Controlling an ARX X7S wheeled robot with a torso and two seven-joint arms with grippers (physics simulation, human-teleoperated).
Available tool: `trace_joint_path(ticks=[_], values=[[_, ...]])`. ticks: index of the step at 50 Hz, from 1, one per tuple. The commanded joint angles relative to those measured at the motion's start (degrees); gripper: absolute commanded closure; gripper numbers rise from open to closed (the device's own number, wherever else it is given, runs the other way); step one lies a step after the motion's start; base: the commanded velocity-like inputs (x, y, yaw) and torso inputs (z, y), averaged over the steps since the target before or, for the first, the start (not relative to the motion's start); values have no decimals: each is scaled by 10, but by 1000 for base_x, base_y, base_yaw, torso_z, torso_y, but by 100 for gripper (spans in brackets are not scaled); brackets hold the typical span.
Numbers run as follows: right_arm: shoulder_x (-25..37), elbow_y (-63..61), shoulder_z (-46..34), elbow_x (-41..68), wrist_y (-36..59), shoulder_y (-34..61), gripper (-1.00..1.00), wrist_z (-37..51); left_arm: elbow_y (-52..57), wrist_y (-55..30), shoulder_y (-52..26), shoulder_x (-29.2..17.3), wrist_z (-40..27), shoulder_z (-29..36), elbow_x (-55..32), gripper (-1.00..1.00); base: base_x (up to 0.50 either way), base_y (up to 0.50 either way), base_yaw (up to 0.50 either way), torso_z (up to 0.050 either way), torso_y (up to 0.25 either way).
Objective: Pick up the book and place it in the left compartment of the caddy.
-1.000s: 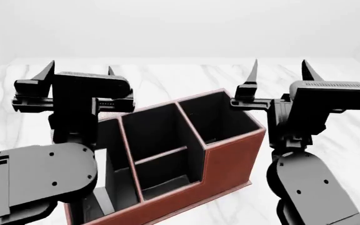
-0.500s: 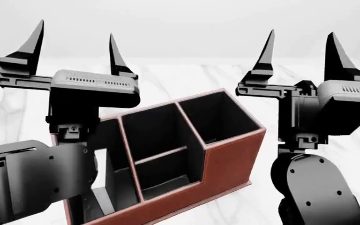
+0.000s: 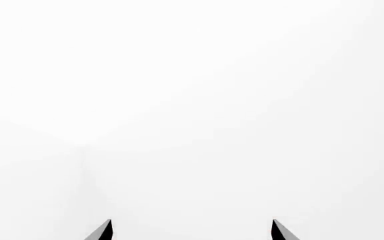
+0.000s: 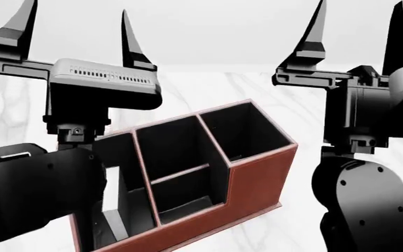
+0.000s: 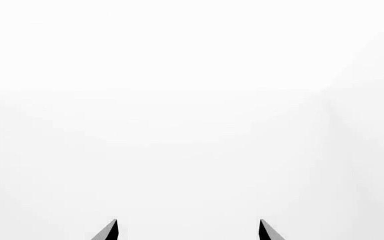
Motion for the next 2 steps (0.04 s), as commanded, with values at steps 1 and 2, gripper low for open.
trace_joint_path(ticks=[1, 2], values=[[2, -12, 0, 6, 9, 12, -100, 2, 11, -19, -15, 0, 5, -7, 1, -100, 0, 0, 0, 0, 0], [2, -13, 0, 7, 11, 12, -100, 2, 11, -19, -15, 0, 5, -7, 2, -100, 0, 0, 0, 0, 0]])
